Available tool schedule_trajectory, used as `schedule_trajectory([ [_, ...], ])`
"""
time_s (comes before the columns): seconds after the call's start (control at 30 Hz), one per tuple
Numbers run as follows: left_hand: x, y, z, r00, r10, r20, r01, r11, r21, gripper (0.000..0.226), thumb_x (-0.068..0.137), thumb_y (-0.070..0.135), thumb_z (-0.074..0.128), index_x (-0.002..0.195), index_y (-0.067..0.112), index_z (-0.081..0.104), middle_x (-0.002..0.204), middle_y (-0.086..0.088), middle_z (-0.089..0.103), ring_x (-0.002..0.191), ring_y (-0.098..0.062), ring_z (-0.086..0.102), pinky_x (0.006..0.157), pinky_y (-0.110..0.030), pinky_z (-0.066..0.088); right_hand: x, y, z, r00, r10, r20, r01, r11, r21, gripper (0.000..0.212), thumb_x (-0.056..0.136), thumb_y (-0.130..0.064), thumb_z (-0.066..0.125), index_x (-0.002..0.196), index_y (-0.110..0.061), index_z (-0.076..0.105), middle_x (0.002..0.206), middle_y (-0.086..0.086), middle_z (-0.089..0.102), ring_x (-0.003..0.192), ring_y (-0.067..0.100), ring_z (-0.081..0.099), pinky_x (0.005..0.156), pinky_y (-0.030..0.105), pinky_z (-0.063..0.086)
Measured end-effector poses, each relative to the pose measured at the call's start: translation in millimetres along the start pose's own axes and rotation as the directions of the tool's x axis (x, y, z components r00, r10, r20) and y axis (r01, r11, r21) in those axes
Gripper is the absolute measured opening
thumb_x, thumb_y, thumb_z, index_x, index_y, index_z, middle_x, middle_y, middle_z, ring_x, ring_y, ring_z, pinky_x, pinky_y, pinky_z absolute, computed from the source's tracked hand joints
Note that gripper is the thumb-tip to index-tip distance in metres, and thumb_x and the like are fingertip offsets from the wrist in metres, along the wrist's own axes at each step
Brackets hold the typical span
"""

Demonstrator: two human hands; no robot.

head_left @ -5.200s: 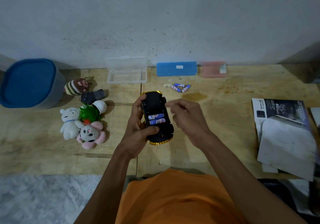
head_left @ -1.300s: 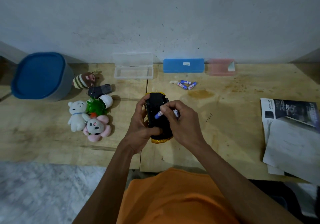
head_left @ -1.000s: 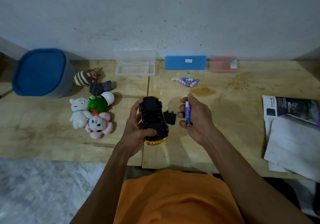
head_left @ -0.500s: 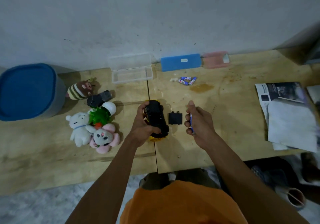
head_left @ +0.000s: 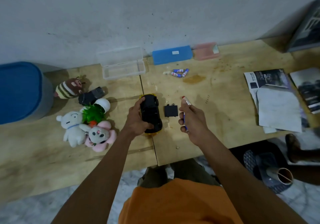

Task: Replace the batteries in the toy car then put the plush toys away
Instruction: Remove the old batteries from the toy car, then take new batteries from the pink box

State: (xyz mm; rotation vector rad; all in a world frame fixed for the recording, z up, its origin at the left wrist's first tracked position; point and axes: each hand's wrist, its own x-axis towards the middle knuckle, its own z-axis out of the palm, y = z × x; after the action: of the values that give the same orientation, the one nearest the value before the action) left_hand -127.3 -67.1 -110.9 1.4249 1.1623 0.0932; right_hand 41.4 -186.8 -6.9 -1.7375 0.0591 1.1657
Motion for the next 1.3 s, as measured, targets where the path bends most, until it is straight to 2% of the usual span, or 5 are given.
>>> schedule_trajectory([
  [0.3, -17.8, 9.1, 1.7, 0.981, 0.089, -0.175, -0.049, 0.975, 0.218, 0.121, 0.04, 0.046, 0.083, 0.146, 0.057, 0.027, 0.153, -0.006, 0.03, 0.135, -0.037, 0.04, 0.104, -0.059, 0.044, 11.2, -16.2, -9.1, 0.999, 0.009, 0.033, -0.008, 1.0, -0.013, 0.035, 0.096, -0.047, 0.062, 0.086, -0.014, 0.067, 0.06, -0.004, 0.053, 0.049, 0.011, 0.046, 0.044, 0.023, 0.032],
  [0.5, -20.8, 73.2, 30.8, 0.854, 0.269, -0.445, -0.155, 0.949, 0.276, 0.076, 0.07, 0.037, 0.076, 0.14, 0.021, 0.051, 0.14, -0.009, 0.052, 0.133, -0.03, 0.04, 0.106, -0.036, 0.032, 48.5, -51.9, -50.4, 0.999, -0.047, -0.01, 0.047, 0.999, 0.006, 0.037, 0.096, -0.043, 0.062, 0.077, -0.012, 0.058, 0.057, -0.001, 0.052, 0.046, 0.013, 0.045, 0.04, 0.022, 0.03],
  [0.9, 121.9, 208.2, 170.2, 0.869, 0.402, -0.289, -0.239, 0.852, 0.466, 0.045, 0.084, 0.011, 0.074, 0.127, 0.007, 0.063, 0.109, -0.014, 0.066, 0.093, -0.028, 0.068, 0.083, -0.024, 0.045, 222.1, -139.5, -138.7, 0.987, -0.135, -0.087, 0.113, 0.967, -0.227, 0.021, 0.09, -0.034, 0.072, 0.088, -0.013, 0.075, 0.054, -0.006, 0.052, 0.045, 0.011, 0.044, 0.044, 0.024, 0.031],
  [1.2, 223.2, 236.9, 216.6, 0.933, 0.238, -0.269, -0.065, 0.848, 0.526, 0.064, 0.094, 0.016, 0.064, 0.151, 0.01, 0.037, 0.125, -0.02, 0.062, 0.112, -0.037, 0.06, 0.092, -0.046, 0.051, 302.3, -157.0, -121.1, 0.994, -0.009, -0.106, -0.019, 0.964, -0.266, 0.033, 0.089, -0.043, 0.069, 0.099, -0.013, 0.077, 0.09, 0.005, 0.073, 0.083, 0.024, 0.07, 0.075, 0.038, 0.061],
  [1.3, 243.3, 238.6, 218.6, 0.919, 0.263, -0.293, -0.066, 0.838, 0.542, 0.047, 0.094, 0.017, 0.062, 0.139, 0.008, 0.051, 0.118, -0.018, 0.068, 0.108, -0.039, 0.064, 0.088, -0.047, 0.054, 311.9, -162.8, -121.7, 0.99, 0.026, -0.14, -0.057, 0.974, -0.221, 0.035, 0.089, -0.042, 0.069, 0.098, -0.009, 0.077, 0.092, 0.008, 0.072, 0.081, 0.024, 0.067, 0.06, 0.03, 0.054],
])
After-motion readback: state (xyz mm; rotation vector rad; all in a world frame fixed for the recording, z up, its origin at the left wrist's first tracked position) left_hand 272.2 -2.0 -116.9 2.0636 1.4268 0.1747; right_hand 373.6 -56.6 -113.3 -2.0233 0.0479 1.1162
